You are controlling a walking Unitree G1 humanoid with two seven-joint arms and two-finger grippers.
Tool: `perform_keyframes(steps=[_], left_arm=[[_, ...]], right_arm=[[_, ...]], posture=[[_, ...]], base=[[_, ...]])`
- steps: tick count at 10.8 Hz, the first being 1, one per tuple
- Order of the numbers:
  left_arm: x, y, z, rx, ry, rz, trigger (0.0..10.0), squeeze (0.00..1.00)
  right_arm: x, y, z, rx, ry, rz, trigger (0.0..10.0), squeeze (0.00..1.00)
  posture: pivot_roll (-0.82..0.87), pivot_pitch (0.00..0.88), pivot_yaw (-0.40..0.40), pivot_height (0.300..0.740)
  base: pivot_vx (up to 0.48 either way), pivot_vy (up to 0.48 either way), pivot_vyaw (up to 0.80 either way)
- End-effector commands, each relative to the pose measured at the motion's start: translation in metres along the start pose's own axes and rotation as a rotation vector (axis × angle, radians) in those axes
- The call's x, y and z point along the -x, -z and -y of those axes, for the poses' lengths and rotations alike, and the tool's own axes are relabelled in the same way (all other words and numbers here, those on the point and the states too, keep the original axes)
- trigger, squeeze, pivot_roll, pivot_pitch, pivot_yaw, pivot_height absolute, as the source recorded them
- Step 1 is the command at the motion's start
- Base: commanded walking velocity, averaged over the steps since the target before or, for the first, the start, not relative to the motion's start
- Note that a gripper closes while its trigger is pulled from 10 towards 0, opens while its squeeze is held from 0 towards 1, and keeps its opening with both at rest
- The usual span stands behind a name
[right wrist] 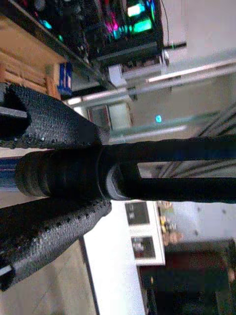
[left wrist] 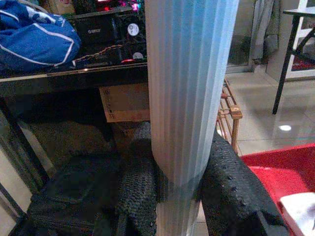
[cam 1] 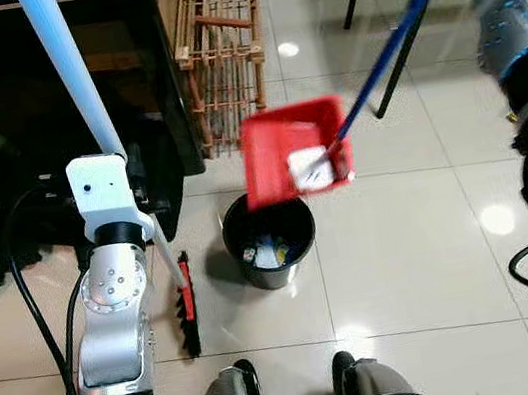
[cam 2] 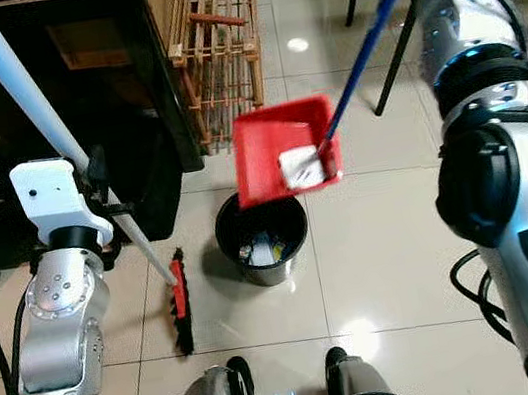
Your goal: Sweep floor
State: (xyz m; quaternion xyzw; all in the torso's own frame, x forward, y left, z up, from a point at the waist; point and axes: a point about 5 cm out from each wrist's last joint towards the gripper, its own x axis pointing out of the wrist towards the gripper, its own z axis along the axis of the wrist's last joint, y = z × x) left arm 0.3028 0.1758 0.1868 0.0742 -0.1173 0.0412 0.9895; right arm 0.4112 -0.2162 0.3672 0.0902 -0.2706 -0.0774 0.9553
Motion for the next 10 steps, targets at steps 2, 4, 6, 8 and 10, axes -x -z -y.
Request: perform_keyframes(steps=[2, 4, 6, 8, 10], left_arm=[[-0.002, -0.008, 0.000, -0.004, -0.015, 0.053, 10.0, 0.00], [-0.002, -0.008, 0.000, -0.003, -0.020, 0.054, 10.0, 0.00], [-0.002, -0.008, 0.001, 0.000, -0.019, 0.057, 10.0, 0.00], [-0.002, -0.009, 0.001, -0.003, -0.018, 0.061, 10.0, 0.00], [-0.001, -0.009, 0.002, -0.003, -0.018, 0.063, 10.0, 0.00]], right_arm=[[-0.002, -0.012, -0.007, 0.020, -0.100, 0.066, 10.0, 0.00], [-0.001, -0.015, -0.012, 0.045, -0.170, 0.100, 10.0, 0.00], [0.000, -0.025, -0.023, 0.051, -0.264, 0.176, 10.0, 0.00], [0.001, -0.025, -0.026, 0.043, -0.289, 0.197, 10.0, 0.00], [0.004, -0.030, -0.034, 0.047, -0.353, 0.264, 10.0, 0.00]], posture=[[0.04, 0.174, -0.053, 0.740], [0.04, 0.178, -0.056, 0.740], [0.04, 0.181, -0.061, 0.740], [0.04, 0.181, -0.061, 0.740], [0.05, 0.182, -0.067, 0.740]], base=[[0.000, 0.000, 0.00], [0.000, 0.000, 0.00], [0.000, 0.000, 0.00], [0.000, 0.000, 0.00], [0.000, 0.000, 0.00]])
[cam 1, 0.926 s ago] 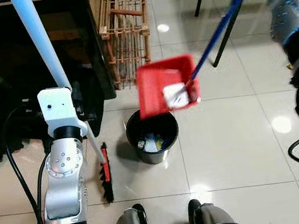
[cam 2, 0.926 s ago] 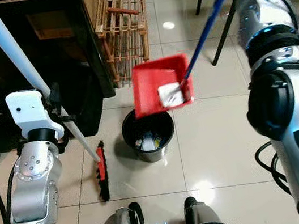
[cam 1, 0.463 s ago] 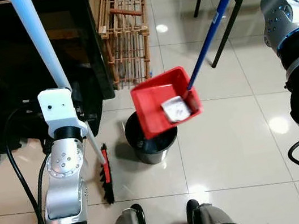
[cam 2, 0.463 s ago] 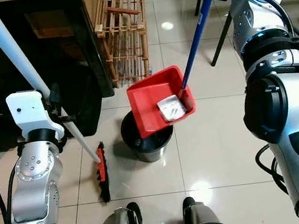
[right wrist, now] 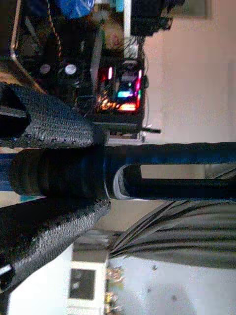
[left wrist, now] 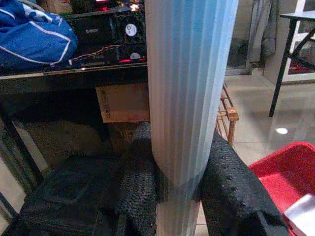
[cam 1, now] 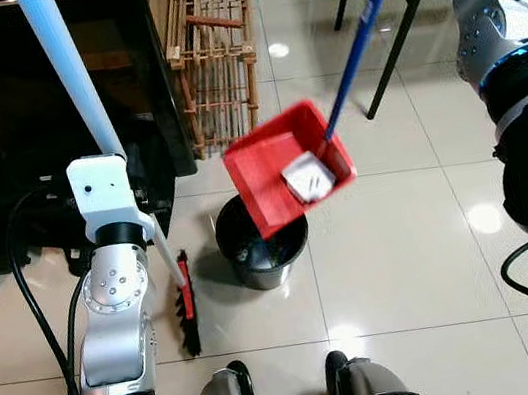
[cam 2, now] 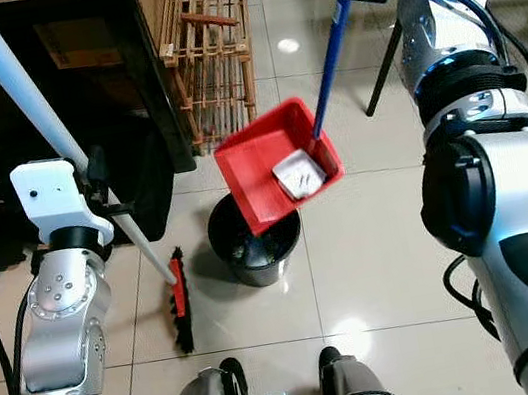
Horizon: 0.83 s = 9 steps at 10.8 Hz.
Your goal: Sweep floor
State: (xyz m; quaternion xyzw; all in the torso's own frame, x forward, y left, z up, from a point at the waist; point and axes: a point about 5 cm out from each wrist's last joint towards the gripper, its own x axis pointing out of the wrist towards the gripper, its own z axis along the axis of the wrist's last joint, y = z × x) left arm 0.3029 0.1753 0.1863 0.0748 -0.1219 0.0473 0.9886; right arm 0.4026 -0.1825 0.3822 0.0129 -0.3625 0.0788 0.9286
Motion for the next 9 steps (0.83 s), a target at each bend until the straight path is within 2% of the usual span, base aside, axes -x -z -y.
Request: perform_keyframes(steps=[1, 6, 9], left_arm=[[-0.001, -0.009, 0.002, -0.001, -0.005, 0.055, 10.0, 0.00], [-0.001, -0.009, 0.001, -0.005, -0.006, 0.061, 10.0, 0.00], [-0.001, -0.010, 0.001, -0.005, -0.006, 0.065, 10.0, 0.00]], right_arm=[[-0.004, -0.019, 0.000, 0.024, -0.016, 0.120, 10.0, 0.00], [-0.001, -0.021, -0.015, 0.062, -0.133, 0.186, 10.0, 0.00], [0.006, -0.019, -0.018, 0.061, -0.159, 0.231, 10.0, 0.00]], posture=[[0.05, 0.181, -0.067, 0.740], [0.05, 0.182, -0.070, 0.740], [0.05, 0.184, -0.070, 0.740]], base=[[0.000, 0.000, 0.00], [0.000, 0.000, 0.00], [0.000, 0.000, 0.00]])
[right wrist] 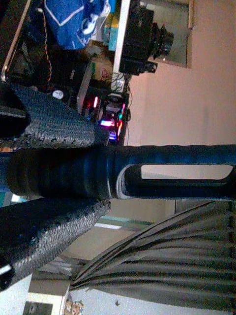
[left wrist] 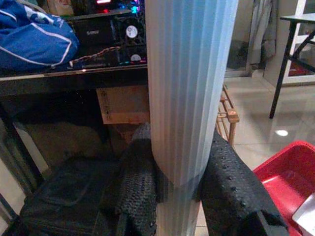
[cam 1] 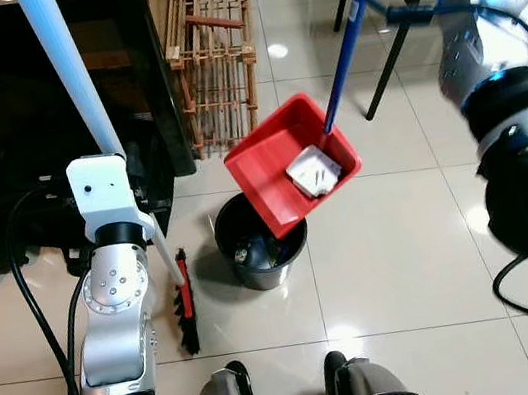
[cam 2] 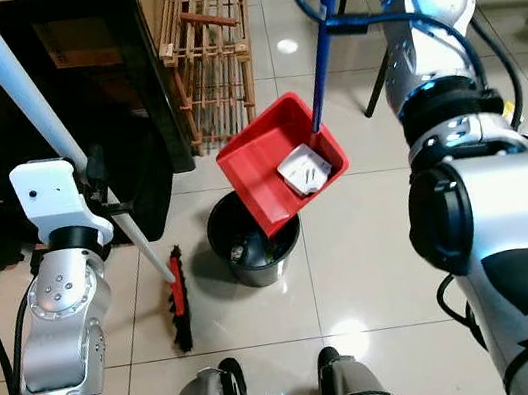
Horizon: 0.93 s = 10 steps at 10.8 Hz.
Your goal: Sweep floor
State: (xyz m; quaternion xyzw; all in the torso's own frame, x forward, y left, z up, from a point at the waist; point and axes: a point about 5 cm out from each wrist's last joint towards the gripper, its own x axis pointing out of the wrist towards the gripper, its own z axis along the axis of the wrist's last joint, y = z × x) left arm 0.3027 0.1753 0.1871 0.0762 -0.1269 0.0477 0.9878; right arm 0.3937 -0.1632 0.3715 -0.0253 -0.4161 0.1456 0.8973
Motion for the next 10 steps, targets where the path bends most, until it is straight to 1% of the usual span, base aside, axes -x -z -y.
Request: perform_keyframes(steps=[1, 3, 6, 10], left_arm=[[-0.001, -0.009, 0.001, -0.002, -0.005, 0.055, 10.0, 0.00], [-0.002, -0.010, 0.001, -0.006, 0.000, 0.058, 10.0, 0.00], [-0.001, -0.010, 0.002, -0.012, 0.005, 0.061, 10.0, 0.00], [-0.002, -0.010, 0.003, -0.017, 0.012, 0.065, 10.0, 0.00]], right_arm=[[-0.007, -0.023, 0.005, 0.028, 0.005, 0.134, 10.0, 0.00], [-0.007, -0.030, 0.006, 0.031, 0.013, 0.184, 10.0, 0.00], [-0.005, -0.032, 0.000, 0.050, -0.022, 0.216, 10.0, 0.00], [-0.002, -0.035, -0.013, 0.094, -0.076, 0.275, 10.0, 0.00]], posture=[[0.05, 0.184, -0.070, 0.740], [0.05, 0.181, -0.067, 0.740], [0.05, 0.181, -0.065, 0.740], [0.05, 0.174, -0.063, 0.740]], base=[[0.000, 0.000, 0.00], [0.000, 0.000, 0.00], [0.000, 0.000, 0.00], [0.000, 0.000, 0.00]])
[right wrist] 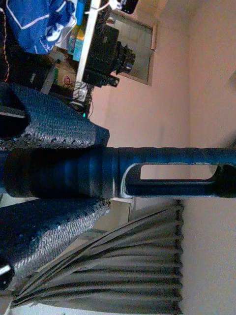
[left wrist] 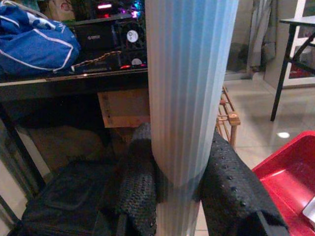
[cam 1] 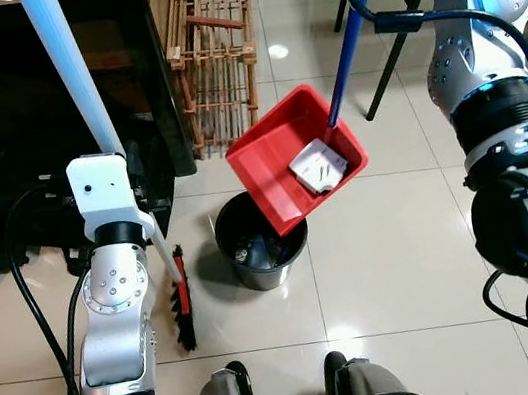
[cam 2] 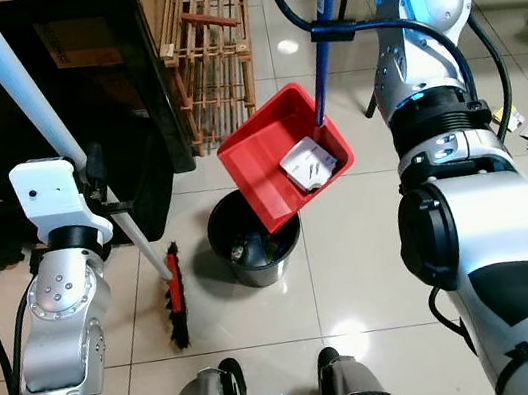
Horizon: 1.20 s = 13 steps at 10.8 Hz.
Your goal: Sweep floor
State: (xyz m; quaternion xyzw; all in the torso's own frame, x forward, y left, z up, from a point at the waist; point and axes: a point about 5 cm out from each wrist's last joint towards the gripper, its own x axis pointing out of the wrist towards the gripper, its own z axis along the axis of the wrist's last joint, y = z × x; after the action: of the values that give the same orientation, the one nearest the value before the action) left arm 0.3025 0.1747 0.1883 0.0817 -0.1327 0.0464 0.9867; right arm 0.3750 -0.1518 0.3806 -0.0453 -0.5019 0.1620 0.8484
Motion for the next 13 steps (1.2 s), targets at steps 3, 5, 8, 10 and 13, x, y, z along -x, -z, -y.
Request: perform_keyframes(steps=[3, 5, 8, 10, 13], left_arm=[[-0.002, -0.009, 0.002, -0.008, 0.007, 0.055, 10.0, 0.00], [-0.002, -0.009, 0.002, -0.008, 0.003, 0.056, 10.0, 0.00], [-0.002, -0.009, 0.003, -0.004, 0.000, 0.055, 10.0, 0.00], [-0.002, -0.009, 0.003, -0.004, -0.002, 0.054, 10.0, 0.00], [-0.002, -0.009, 0.003, -0.003, -0.004, 0.055, 10.0, 0.00]], right_arm=[[-0.006, -0.017, -0.002, 0.044, -0.029, 0.102, 10.0, 0.00], [-0.007, -0.020, 0.001, 0.047, 0.000, 0.129, 10.0, 0.00], [-0.006, -0.021, -0.001, 0.065, -0.012, 0.138, 10.0, 0.00], [-0.006, -0.021, -0.012, 0.084, -0.097, 0.150, 10.0, 0.00], [-0.005, -0.019, -0.021, 0.062, -0.148, 0.152, 10.0, 0.00]], posture=[[0.05, 0.178, -0.068, 0.740], [0.05, 0.177, -0.070, 0.740], [0.05, 0.181, -0.077, 0.740], [0.06, 0.181, -0.081, 0.740], [0.06, 0.180, -0.085, 0.740]], base=[[0.000, 0.000, 0.00], [0.000, 0.000, 0.00], [0.000, 0.000, 0.00], [0.000, 0.000, 0.00], [0.000, 0.000, 0.00]])
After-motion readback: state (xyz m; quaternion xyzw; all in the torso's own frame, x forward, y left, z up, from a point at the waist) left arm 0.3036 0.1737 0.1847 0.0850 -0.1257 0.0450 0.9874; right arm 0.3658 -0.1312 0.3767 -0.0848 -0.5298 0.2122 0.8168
